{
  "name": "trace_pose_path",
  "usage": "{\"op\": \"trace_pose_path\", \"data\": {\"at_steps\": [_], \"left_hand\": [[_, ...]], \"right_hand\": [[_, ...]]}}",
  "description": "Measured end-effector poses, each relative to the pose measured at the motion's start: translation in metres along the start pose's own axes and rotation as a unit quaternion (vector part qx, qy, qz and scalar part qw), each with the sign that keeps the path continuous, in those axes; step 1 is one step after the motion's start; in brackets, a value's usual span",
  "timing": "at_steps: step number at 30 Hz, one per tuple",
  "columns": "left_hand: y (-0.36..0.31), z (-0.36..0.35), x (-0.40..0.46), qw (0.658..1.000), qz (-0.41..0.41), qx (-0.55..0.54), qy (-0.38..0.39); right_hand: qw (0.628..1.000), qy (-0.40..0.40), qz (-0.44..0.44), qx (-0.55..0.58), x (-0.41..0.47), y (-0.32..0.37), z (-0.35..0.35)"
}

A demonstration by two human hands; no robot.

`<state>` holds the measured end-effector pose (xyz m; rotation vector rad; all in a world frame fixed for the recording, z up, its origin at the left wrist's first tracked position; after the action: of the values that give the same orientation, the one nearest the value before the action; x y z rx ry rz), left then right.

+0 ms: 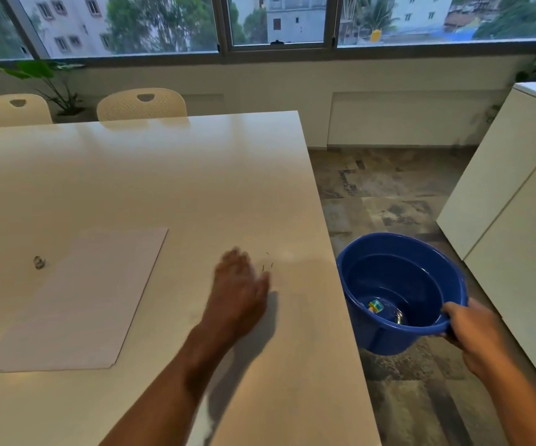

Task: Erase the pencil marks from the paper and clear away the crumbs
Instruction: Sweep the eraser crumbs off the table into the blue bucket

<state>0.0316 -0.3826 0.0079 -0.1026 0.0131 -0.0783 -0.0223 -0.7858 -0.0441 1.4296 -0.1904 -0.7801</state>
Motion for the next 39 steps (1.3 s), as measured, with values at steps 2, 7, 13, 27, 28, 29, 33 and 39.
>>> {"op": "trace_pose_path", "data": {"at_steps": [2, 7, 13, 27, 28, 29, 33, 39], "left_hand": [[0.033, -0.008, -0.011, 0.994, 0.098, 0.01, 0.046], [0.013, -0.022, -0.018, 0.99, 0.125, 0.027, 0.062], [-0.08, -0.026, 0.03, 0.995, -0.007, 0.032, 0.097], [-0.002, -0.022, 0.02, 0.994, 0.076, 0.035, 0.075], [-0.015, -0.023, 0.024, 0.995, 0.06, 0.04, 0.073], [-0.028, -0.023, 0.029, 0.995, 0.045, 0.04, 0.073], [-0.088, -0.029, 0.041, 0.995, -0.015, 0.043, 0.086], [-0.131, -0.026, 0.033, 0.988, -0.119, 0.008, 0.094]], "right_hand": [[1.0, 0.005, 0.002, 0.004, -0.001, 0.001, 0.0], [1.0, 0.013, -0.004, 0.006, -0.001, -0.001, -0.002], [1.0, 0.015, -0.016, -0.004, 0.001, -0.004, -0.001], [0.999, 0.022, 0.009, -0.043, 0.008, 0.002, -0.006], [0.998, 0.024, 0.01, -0.05, 0.008, 0.002, -0.007], [0.998, 0.025, 0.011, -0.055, 0.009, 0.002, -0.008], [0.998, 0.027, 0.002, -0.062, 0.012, 0.0, -0.01], [0.997, 0.034, -0.007, -0.072, 0.013, -0.005, -0.011]]}}
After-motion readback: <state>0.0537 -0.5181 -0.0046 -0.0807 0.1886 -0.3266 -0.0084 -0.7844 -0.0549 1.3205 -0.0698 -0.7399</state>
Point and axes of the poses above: each hand's wrist, its own x-axis towards the middle knuckle, its own z-axis out of the back of the hand, y = z × x, the point moved 6 cm from there along x, towards the middle knuckle, and after that the axes turned 12 degrees about x, right-handed, at the moved point
